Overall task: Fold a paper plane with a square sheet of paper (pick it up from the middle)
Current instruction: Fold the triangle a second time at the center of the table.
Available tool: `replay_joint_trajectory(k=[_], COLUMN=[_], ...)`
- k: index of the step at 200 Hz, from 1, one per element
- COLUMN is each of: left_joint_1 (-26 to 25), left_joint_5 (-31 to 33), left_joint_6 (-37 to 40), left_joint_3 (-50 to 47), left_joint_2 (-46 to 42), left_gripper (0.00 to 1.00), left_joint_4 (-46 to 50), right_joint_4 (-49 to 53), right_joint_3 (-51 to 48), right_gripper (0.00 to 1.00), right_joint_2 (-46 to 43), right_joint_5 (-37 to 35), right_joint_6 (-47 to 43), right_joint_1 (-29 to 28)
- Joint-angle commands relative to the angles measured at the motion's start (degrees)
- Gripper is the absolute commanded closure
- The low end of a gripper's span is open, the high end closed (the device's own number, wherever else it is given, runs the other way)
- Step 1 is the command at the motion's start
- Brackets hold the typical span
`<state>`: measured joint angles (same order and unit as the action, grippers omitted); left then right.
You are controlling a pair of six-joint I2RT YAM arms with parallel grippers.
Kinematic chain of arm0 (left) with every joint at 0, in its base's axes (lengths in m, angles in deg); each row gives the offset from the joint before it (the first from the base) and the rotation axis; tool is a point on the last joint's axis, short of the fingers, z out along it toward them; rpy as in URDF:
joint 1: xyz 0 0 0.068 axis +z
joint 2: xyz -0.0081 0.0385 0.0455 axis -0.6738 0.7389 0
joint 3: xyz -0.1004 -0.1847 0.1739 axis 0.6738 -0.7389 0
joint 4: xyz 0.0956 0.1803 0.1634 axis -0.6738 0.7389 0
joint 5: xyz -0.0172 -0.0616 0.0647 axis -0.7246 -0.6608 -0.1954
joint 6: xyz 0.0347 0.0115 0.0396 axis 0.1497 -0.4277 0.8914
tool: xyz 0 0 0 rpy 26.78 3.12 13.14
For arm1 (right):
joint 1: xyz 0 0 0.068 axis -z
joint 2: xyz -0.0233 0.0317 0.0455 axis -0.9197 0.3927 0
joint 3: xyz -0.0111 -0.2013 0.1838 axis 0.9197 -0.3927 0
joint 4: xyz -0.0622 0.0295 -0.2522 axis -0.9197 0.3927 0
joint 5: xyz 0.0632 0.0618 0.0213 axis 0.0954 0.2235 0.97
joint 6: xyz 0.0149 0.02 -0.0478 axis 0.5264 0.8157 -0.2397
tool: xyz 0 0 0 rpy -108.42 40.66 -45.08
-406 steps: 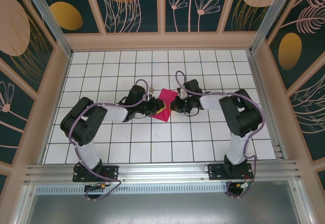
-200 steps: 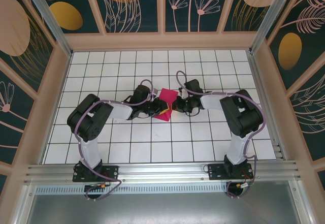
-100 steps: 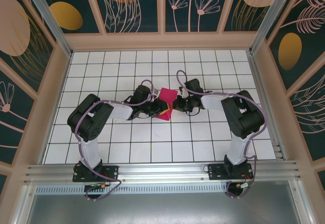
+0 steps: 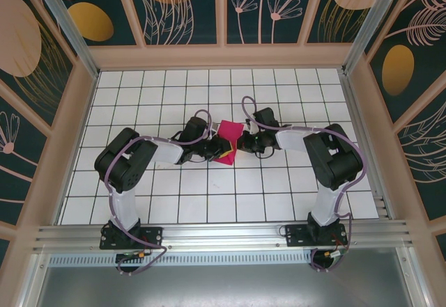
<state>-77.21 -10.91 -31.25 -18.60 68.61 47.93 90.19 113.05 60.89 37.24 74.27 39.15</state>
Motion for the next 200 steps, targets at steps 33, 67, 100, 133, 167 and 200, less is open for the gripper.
replay_joint_trajectory(k=[33,67,100,133,167,200], left_joint_1=[-0.4,-0.4,-0.5,-0.4,-0.4,-0.5], left_joint_5=[-0.4,-0.5,-0.5,-0.6,-0.7,-0.9], left_joint_6=[1.4,1.5,1.5,1.6,1.6,1.6], left_joint_3=[1.5,1.6,1.8,1.8,1.8,1.9], left_joint_2=[1.5,1.8,2.2,2.4,2.5,2.4], left_gripper=[0.81,0.81,0.81,0.81,0.81,0.81], left_joint_4=[1.6,1.9,2.0,2.2,2.1,2.1], right_joint_4=[1.3,1.5,1.6,1.7,2.0,2.1], right_joint_3=[2.4,2.8,3.0,3.2,3.3,3.4], right_gripper=[0.97,0.98,0.98,0.98,0.98,0.98], right_joint_2=[0.9,1.5,2.0,2.4,2.5,2.7], right_joint_5=[-1.3,-1.3,-1.4,-1.7,-2.5,-3.1], right_joint_6=[-1.6,-1.7,-1.8,-1.8,-1.8,-1.8], right_joint_1=[0.5,0.5,0.5,0.5,0.5,0.5])
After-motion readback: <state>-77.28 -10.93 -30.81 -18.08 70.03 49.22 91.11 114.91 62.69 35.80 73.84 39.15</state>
